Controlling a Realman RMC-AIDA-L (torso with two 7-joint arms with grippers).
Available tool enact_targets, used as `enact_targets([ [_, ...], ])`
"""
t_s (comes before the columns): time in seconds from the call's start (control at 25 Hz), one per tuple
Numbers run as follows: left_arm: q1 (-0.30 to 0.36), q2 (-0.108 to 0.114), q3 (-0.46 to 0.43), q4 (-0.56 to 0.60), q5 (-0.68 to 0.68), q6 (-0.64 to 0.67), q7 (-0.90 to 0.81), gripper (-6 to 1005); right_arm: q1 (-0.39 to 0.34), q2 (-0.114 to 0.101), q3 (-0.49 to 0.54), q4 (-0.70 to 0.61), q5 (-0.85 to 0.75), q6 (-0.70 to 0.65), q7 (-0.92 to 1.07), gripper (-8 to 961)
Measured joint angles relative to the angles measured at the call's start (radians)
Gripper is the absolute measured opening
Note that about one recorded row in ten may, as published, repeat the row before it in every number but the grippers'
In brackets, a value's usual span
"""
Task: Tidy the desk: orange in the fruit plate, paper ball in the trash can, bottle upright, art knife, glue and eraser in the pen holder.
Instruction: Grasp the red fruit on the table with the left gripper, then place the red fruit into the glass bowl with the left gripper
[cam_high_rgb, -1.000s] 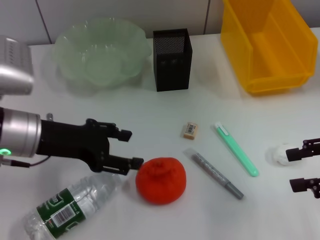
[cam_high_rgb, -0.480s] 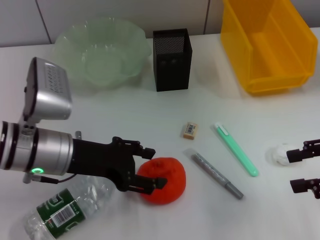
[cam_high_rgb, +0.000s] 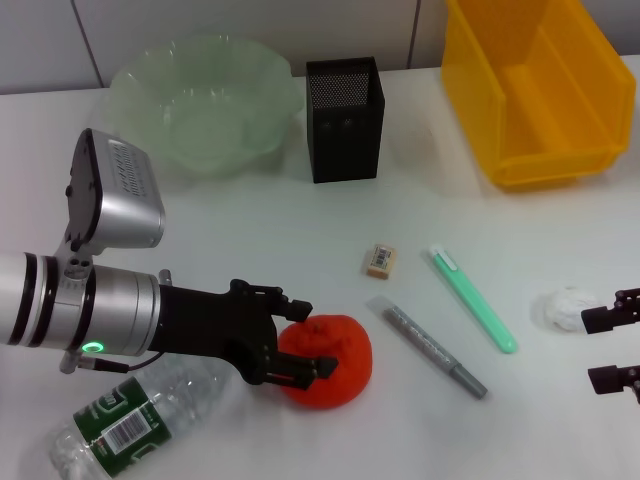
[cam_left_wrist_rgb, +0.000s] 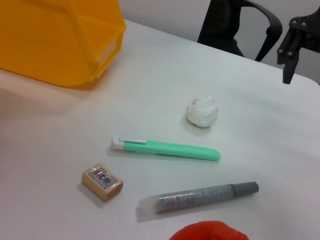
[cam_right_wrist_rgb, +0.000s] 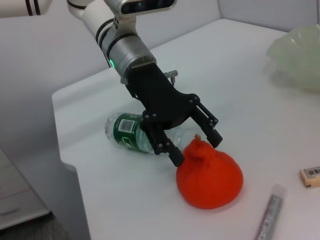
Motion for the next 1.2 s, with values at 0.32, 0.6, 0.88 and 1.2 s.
enact_targets([
  [0.32, 0.012, 0.001, 0.014, -0.001, -0.003, -0.034, 0.011, 689, 0.003, 0.000, 0.000, -0.003, 0.000, -0.001, -0.002, 691],
  [0.6, 0.025, 0.000, 0.023, 0.010, -0.011, -0.045, 0.013, 520, 0.005, 0.000, 0.000, -0.004, 0.000, -0.001, -0.002, 691],
  [0.88, 0.029, 0.002, 0.021, 0.019, -0.016, -0.045, 0.009, 391, 0.003, 0.002, 0.000, -0.004, 0.002, 0.000, 0.000, 691],
  [1.2, 0.036, 0.009, -0.002, 0.059, -0.058, -0.009, 0.002, 156, 0.006, 0.002, -0.001, -0.003, 0.007, 0.001, 0.001, 690],
])
